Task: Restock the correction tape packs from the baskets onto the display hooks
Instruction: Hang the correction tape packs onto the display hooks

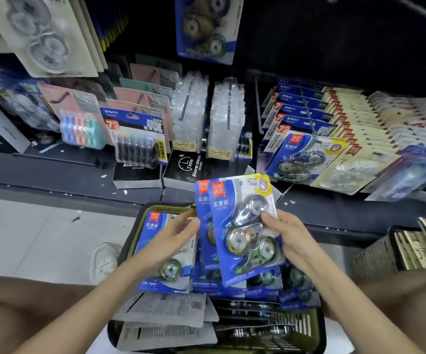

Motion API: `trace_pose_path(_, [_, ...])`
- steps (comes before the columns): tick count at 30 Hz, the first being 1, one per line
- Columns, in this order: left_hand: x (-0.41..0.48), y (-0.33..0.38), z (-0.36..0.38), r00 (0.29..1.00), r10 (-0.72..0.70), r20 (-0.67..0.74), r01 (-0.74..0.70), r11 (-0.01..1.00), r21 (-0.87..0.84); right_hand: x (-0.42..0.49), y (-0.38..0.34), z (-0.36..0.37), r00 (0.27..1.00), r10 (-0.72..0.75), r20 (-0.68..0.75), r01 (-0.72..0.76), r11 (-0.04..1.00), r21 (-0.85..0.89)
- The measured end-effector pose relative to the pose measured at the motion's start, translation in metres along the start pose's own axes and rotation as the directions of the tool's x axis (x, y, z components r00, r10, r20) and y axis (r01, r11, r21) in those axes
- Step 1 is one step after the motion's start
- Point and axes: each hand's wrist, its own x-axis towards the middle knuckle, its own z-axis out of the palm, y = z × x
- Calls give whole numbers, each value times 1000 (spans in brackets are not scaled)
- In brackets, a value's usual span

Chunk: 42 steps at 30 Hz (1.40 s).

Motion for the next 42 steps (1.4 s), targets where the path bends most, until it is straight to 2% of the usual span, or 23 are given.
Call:
trace_pose_path(2, [-1,5,7,1000,21,5,-20,987,-162,6,-2,25,1000,23,-13,-21,996,83])
trace_pose_path(4, [6,4,0,994,45,-102,-75,948,-310,10,-2,50,999,25,-46,-21,996,87])
trace_pose_path(7, [5,7,-11,972,128,-199,-170,963,-210,15,8,80,996,-41,-74,40,999,-20])
trace_pose_path(11, [2,-4,-29,936,120,-331,-168,978,-120,16,18,101,1000,7,-26,-11,988,-156])
trace_pose_path(14, [0,-11,-52,901,78,-427,-166,971,-173,3,25,103,995,70,-69,-86,963,-257])
trace_pose_path(15, [-1,-10,-61,880,64,-471,-180,962,-207,-5,30,105,996,83,-34,-89,944,-317])
trace_pose_path(18, [-8,-8,-88,811,24,-585,-236,928,-289,-27,53,118,955,185,231,-44,862,-505])
trace_pose_path(21, [-16,-6,-105,755,0,-656,-262,917,-302,-34,74,143,838,310,449,100,723,-684])
trace_pose_path(27, [-22,-7,-116,715,-26,-699,-278,906,-318,-25,84,184,743,373,555,425,377,-823])
trace_pose_path(29, [-22,-6,-116,716,-25,-697,-281,904,-322,-22,82,187,721,382,579,478,331,-814])
trace_pose_path(32, [-18,-8,-117,728,-16,-685,-281,905,-320,-10,68,182,721,346,601,498,345,-796])
trace_pose_path(36, [-16,-8,-119,729,4,-684,-295,904,-309,6,47,161,804,236,546,439,383,-813])
trace_pose_path(39, [-17,0,-122,706,67,-705,-318,920,-231,10,28,140,862,139,488,364,500,-786])
trace_pose_path(42, [-22,15,-122,646,168,-745,-298,954,-43,20,7,118,912,-4,411,309,664,-680])
